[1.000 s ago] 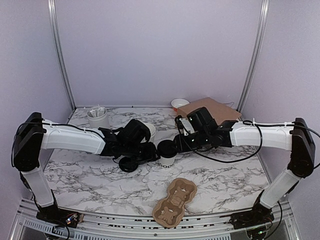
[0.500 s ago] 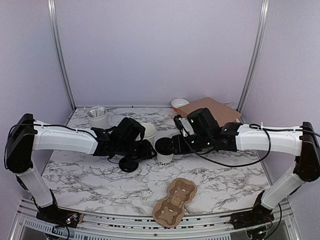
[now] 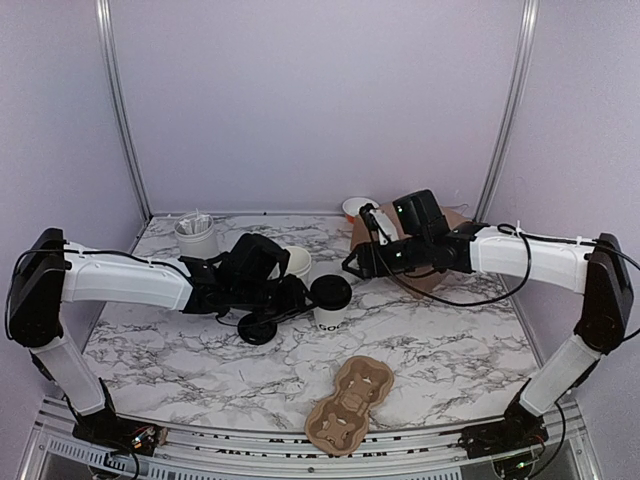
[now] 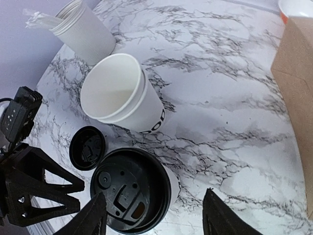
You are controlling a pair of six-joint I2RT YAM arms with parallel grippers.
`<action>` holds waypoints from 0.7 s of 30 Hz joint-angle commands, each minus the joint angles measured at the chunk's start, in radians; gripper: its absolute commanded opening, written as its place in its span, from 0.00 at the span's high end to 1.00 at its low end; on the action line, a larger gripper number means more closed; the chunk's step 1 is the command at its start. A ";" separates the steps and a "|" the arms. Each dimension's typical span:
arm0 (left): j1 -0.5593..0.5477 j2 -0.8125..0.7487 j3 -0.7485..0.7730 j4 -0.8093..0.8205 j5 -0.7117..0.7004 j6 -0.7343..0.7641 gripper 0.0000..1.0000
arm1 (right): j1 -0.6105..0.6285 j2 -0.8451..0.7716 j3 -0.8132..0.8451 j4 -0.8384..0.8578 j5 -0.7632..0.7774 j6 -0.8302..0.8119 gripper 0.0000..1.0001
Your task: Pack the takeout coffee
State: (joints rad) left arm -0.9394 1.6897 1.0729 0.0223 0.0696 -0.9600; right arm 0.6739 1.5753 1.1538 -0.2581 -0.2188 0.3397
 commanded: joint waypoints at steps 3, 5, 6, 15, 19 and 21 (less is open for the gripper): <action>0.005 0.000 0.010 0.036 0.004 -0.025 0.59 | -0.007 0.143 0.167 -0.019 -0.181 -0.174 0.31; 0.005 -0.001 0.008 0.036 0.003 -0.026 0.59 | -0.007 0.181 0.205 -0.038 -0.188 -0.212 0.28; 0.005 -0.001 0.007 0.035 0.004 -0.026 0.59 | -0.007 0.198 0.222 -0.045 -0.188 -0.225 0.27; 0.005 -0.022 -0.005 0.026 -0.006 -0.024 0.59 | -0.007 0.332 0.349 -0.112 -0.224 -0.273 0.30; 0.005 -0.029 -0.010 0.021 -0.013 -0.018 0.59 | -0.009 0.337 0.344 -0.122 -0.222 -0.273 0.39; 0.006 -0.031 -0.010 0.019 -0.013 -0.016 0.59 | -0.011 0.338 0.341 -0.133 -0.220 -0.275 0.42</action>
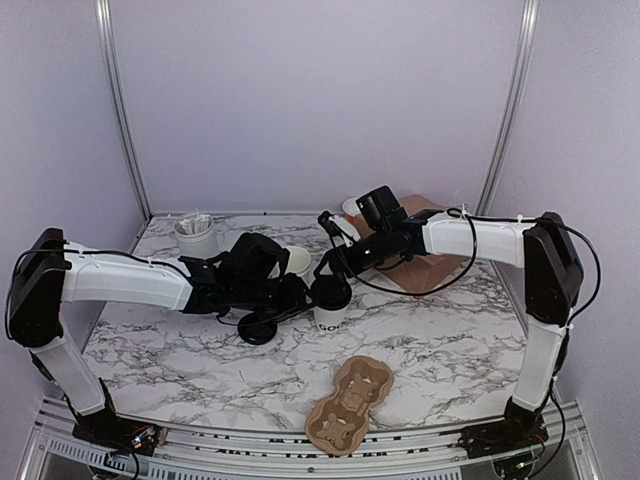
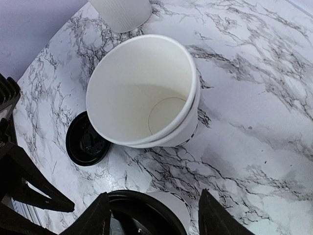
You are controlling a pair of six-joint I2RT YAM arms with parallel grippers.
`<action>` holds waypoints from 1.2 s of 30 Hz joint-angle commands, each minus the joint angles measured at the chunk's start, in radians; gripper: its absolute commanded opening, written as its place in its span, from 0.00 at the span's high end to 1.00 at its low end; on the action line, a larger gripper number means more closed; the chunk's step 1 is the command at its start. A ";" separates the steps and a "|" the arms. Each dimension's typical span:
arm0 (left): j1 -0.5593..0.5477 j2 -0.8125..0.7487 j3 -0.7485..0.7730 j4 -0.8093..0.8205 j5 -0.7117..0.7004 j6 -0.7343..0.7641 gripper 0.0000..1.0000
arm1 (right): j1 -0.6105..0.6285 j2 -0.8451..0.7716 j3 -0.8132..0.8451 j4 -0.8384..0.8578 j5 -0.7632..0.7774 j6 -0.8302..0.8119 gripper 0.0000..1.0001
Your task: Pack the takeout coffee
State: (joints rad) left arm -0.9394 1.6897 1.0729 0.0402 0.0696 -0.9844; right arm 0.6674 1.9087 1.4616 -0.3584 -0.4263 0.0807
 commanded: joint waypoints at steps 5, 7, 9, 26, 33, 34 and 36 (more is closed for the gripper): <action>0.005 -0.038 -0.011 -0.002 -0.015 0.014 0.59 | -0.006 -0.002 0.017 -0.042 -0.014 -0.011 0.48; 0.005 -0.041 -0.010 -0.005 -0.014 0.017 0.59 | -0.006 -0.007 0.009 -0.042 -0.014 -0.005 0.49; 0.005 -0.042 -0.010 -0.008 -0.017 0.019 0.59 | -0.008 -0.012 0.000 -0.044 -0.006 0.006 0.51; 0.007 -0.027 0.001 -0.006 0.012 0.028 0.59 | -0.014 -0.173 -0.182 0.029 0.171 0.294 0.57; -0.004 0.002 0.014 0.017 0.049 0.023 0.59 | -0.014 -0.285 -0.313 0.156 0.201 0.438 0.47; -0.008 0.007 0.019 0.020 0.053 0.021 0.59 | -0.014 -0.296 -0.329 0.169 0.206 0.454 0.45; -0.016 0.022 0.025 0.030 0.062 0.011 0.58 | -0.011 -0.321 -0.358 0.194 0.215 0.478 0.41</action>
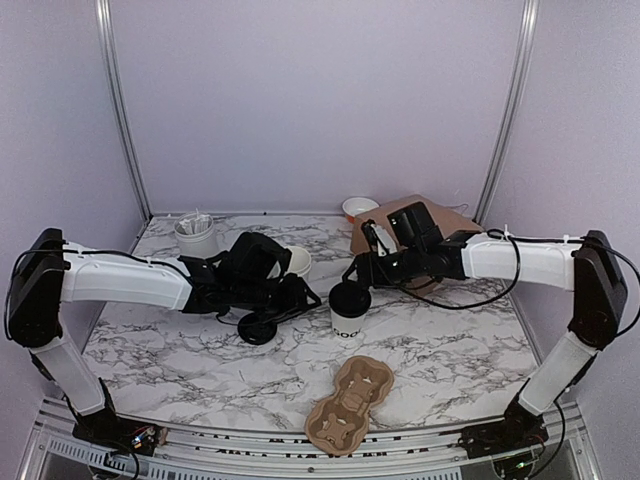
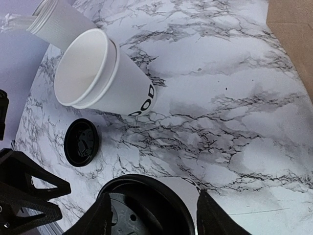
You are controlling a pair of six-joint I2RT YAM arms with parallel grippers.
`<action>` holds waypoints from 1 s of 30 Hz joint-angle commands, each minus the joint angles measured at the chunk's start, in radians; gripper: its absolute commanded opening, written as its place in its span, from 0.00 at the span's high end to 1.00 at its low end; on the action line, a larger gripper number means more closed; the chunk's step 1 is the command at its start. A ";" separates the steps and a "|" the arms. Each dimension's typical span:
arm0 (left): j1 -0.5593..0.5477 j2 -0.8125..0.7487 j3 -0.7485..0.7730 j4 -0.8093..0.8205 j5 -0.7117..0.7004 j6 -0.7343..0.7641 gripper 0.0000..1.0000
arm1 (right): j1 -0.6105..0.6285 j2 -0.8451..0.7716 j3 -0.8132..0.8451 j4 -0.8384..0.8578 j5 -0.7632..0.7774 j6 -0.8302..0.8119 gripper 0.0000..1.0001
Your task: Pack the takeout coffee
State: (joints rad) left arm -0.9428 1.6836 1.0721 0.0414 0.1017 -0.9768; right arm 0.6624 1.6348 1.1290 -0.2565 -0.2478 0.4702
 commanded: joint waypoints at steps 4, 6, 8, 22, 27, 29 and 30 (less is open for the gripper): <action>-0.017 0.048 0.024 0.071 0.045 -0.024 0.58 | -0.006 -0.084 -0.070 0.118 0.060 0.085 0.39; -0.019 0.059 0.024 0.092 0.052 -0.039 0.58 | -0.006 -0.096 -0.074 0.112 0.062 0.050 0.39; -0.020 0.071 0.029 0.118 0.056 -0.048 0.59 | -0.007 -0.100 -0.070 0.086 0.067 -0.001 0.40; -0.025 0.141 0.084 0.128 0.054 -0.068 0.59 | -0.009 -0.102 -0.081 -0.008 0.047 -0.140 0.49; -0.023 0.155 0.087 0.126 0.052 -0.068 0.59 | -0.009 -0.095 -0.094 -0.010 0.031 -0.151 0.52; -0.023 0.162 0.088 0.122 0.050 -0.068 0.59 | -0.008 -0.093 -0.102 -0.013 0.030 -0.153 0.54; -0.023 0.165 0.089 0.120 0.049 -0.068 0.59 | -0.008 -0.093 -0.105 -0.013 0.030 -0.154 0.55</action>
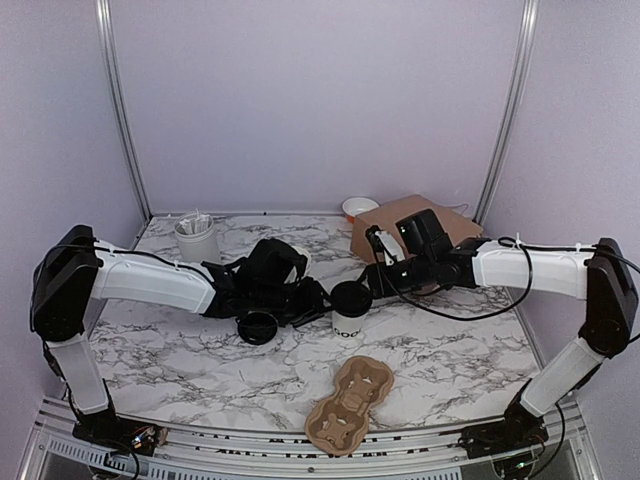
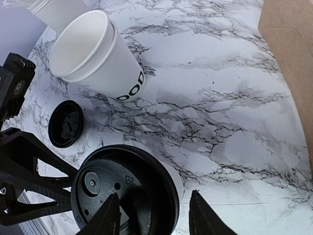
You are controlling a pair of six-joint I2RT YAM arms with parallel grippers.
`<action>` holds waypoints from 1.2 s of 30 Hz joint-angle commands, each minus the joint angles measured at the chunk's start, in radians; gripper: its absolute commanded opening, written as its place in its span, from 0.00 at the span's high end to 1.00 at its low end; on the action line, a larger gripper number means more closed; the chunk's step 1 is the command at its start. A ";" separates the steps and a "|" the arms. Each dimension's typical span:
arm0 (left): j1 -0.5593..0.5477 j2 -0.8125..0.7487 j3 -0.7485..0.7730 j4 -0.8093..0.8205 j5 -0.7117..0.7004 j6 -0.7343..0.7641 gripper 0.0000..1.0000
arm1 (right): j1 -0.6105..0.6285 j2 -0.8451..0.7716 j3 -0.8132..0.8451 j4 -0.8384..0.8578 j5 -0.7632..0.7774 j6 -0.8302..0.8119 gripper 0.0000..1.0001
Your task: Pack the takeout coffee
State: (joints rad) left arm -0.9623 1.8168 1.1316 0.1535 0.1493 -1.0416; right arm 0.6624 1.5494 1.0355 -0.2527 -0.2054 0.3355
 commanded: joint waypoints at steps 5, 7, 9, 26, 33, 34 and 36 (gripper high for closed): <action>-0.004 0.049 0.030 -0.021 -0.010 0.000 0.60 | -0.007 -0.014 -0.041 -0.007 -0.019 -0.014 0.59; -0.003 0.054 0.027 -0.023 -0.015 0.003 0.60 | -0.007 -0.019 -0.053 -0.001 -0.019 -0.010 0.59; -0.003 0.059 0.023 -0.058 -0.022 0.005 0.60 | -0.005 -0.023 -0.063 0.005 -0.018 -0.005 0.60; 0.000 0.165 -0.038 -0.149 -0.023 0.029 0.67 | 0.009 -0.021 -0.141 0.066 -0.003 0.042 0.62; 0.001 0.151 -0.054 -0.165 -0.038 0.043 0.67 | 0.018 -0.036 -0.155 0.071 -0.003 0.076 0.62; 0.000 0.141 -0.039 -0.175 -0.043 0.052 0.67 | 0.019 -0.041 -0.152 0.069 -0.002 0.089 0.62; 0.001 0.121 -0.006 -0.202 -0.054 0.072 0.67 | 0.021 -0.055 -0.145 0.069 -0.002 0.119 0.62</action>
State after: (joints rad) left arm -0.9611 1.8786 1.1435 0.2287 0.1482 -1.0283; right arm 0.6632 1.5032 0.9058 -0.1070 -0.1905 0.4049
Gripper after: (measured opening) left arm 0.332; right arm 0.377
